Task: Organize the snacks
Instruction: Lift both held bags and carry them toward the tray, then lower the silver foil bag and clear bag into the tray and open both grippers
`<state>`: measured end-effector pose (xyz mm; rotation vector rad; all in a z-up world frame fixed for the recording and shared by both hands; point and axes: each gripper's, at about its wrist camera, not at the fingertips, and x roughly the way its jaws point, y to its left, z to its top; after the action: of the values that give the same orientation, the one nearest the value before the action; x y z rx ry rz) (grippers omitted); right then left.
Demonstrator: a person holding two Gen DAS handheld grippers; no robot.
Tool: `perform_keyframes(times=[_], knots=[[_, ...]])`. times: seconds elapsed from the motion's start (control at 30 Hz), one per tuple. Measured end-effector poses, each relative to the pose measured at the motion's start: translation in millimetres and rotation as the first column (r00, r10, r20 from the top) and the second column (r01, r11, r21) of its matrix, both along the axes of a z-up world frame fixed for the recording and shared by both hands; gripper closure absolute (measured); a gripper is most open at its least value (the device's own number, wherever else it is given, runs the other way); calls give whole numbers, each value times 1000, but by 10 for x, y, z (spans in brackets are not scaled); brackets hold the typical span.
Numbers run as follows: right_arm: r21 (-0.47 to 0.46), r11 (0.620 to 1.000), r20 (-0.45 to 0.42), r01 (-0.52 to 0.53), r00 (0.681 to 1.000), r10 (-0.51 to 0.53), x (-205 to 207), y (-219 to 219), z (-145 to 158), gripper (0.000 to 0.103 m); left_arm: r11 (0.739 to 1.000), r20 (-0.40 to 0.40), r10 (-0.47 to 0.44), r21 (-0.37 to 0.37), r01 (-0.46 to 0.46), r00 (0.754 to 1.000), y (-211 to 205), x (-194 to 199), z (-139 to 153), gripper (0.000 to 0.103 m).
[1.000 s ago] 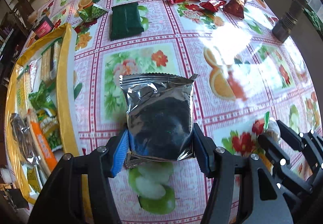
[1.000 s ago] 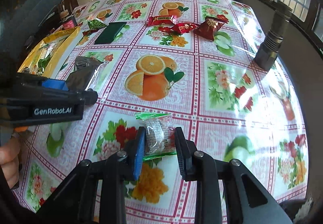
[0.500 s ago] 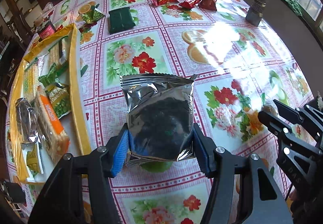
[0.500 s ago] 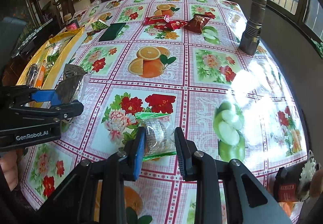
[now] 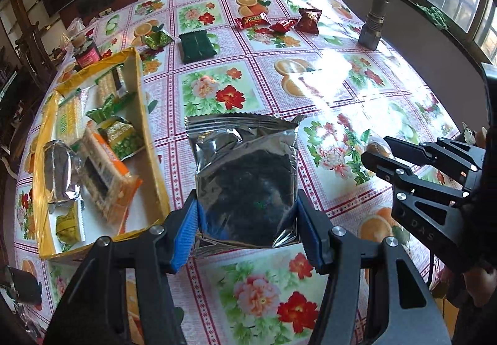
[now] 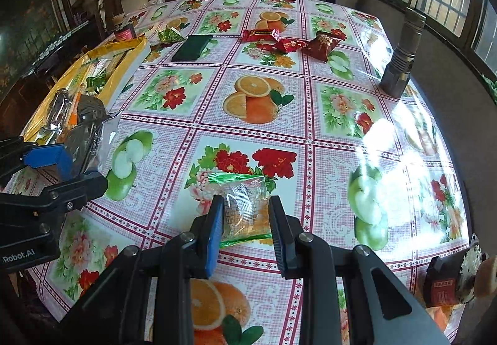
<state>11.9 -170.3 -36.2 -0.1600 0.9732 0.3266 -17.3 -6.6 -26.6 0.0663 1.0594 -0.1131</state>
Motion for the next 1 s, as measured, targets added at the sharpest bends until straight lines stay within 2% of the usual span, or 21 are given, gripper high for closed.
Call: perform_keyframes(times=[0.2, 0.37, 0.57, 0.7, 0.83, 1.0], knots=[[-17, 998, 30, -67, 997, 68, -52, 302, 163, 75, 1000, 30, 14, -22, -13, 999, 168, -130, 124, 43], [-26, 987, 70, -161, 984, 162, -32, 716, 352, 75, 998, 54, 50, -50, -47, 997, 396, -155, 282, 43], [-15, 966, 119, -260, 958, 260, 100, 1249, 548, 75, 986, 98, 162, -45, -158, 982, 911, -73, 463, 43], [2, 949, 140, -314, 940, 311, 250, 1613, 600, 75, 969, 109, 248, -19, -248, 963, 1313, 80, 514, 43], [34, 937, 143, -349, 929, 341, 474, 1973, 585, 75, 940, 116, 338, 7, -341, 934, 1685, 261, 520, 43], [55, 926, 112, -373, 924, 365, 725, 2335, 445, 75, 907, 51, 421, 6, -422, 906, 2052, 563, 362, 42]])
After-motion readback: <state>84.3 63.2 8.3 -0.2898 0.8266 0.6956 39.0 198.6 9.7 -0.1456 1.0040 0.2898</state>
